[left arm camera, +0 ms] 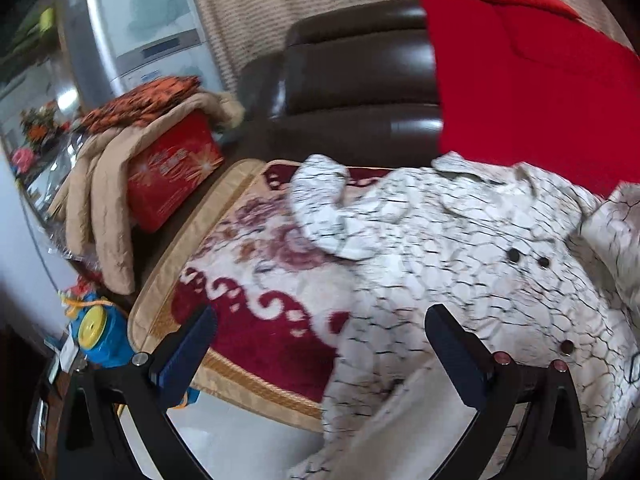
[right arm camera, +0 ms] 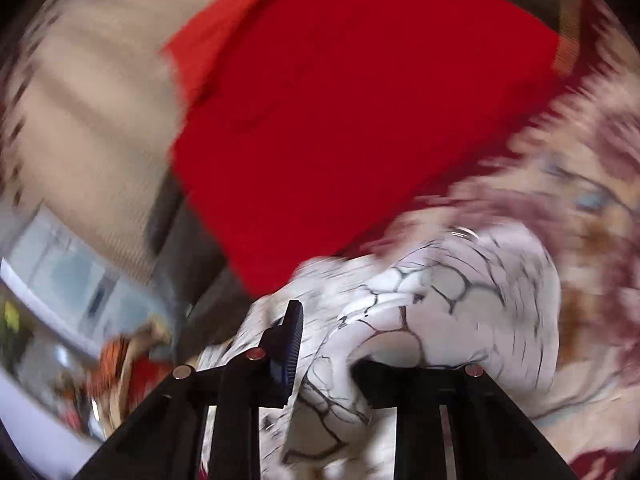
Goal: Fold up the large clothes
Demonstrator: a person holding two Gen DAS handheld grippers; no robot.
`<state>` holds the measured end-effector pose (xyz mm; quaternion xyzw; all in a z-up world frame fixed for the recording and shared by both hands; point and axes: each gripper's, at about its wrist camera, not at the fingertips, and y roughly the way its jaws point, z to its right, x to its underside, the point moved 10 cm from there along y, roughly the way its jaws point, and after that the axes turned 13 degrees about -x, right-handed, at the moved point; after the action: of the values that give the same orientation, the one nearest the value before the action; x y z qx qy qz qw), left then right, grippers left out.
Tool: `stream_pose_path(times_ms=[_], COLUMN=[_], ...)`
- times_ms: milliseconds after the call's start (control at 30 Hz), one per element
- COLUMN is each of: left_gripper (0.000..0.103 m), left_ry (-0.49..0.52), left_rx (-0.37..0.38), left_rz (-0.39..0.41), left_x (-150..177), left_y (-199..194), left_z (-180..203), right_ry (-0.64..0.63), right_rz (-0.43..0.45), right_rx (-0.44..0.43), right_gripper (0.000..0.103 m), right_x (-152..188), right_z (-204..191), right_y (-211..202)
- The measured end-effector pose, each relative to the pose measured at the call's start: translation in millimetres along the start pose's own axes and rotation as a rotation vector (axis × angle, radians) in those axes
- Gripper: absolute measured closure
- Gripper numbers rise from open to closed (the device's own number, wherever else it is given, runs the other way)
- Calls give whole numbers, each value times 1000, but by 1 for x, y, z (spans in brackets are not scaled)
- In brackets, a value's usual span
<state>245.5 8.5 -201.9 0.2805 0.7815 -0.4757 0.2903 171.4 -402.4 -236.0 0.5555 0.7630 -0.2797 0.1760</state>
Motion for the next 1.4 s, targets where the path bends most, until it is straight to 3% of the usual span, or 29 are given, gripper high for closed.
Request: stream_pose_path(times_ms=[167,267,300,333,367,533,700,800,867,933,1033,1233,1333,1400], left_gripper=[0,0,0,0,0,0,0,0,0,0,0,0,0,0], left_ry=[-45,-47,-48,-48,-46,-35,-20,9,49,97,86,37,4,-25], left_rx=[-29,-35,-35,-32,-27,37,132,182,205,167,172,218,237,280], left_rz=[-23,-31,-30,-28,-27,-40,-56,-79,-114,-161,-207,-160,-162,-169], left_x=[10,15,15,16,15,10,7,13,21,32,42,51,63,70], left_y=[14,20,21,23,24,32,42,56,73,92,100,80,74,71], left_z=[-31,-41,-43,-44,-44,-22,21,49,70,76,65,16,-6,-13], right_ry=[-142,-126,-105,-82,-43,-27,-13,-26,-20,2,-32,-88,-28,2], right_rz=[-223,-448,-511,-543,-568,-544,-403,-343,-356,-404,-420,-482,-617,-695], right_rx=[-99,-120,-118,-120,-139,-189,-83,55,132,183,192,22,-184,-272], right_gripper=[75,70,58,33,24,22,22,22,22,28,28,26,26,26], right_x=[81,150,169,177,190,187,144,124,126,136,140,154,194,220], right_z=[-74,-87,-85,-80,-77,-65,-38,-6,20,43,37,-32,-79,-98], right_y=[71,121,130,138,140,120,82,68,69,71,71,74,84,90])
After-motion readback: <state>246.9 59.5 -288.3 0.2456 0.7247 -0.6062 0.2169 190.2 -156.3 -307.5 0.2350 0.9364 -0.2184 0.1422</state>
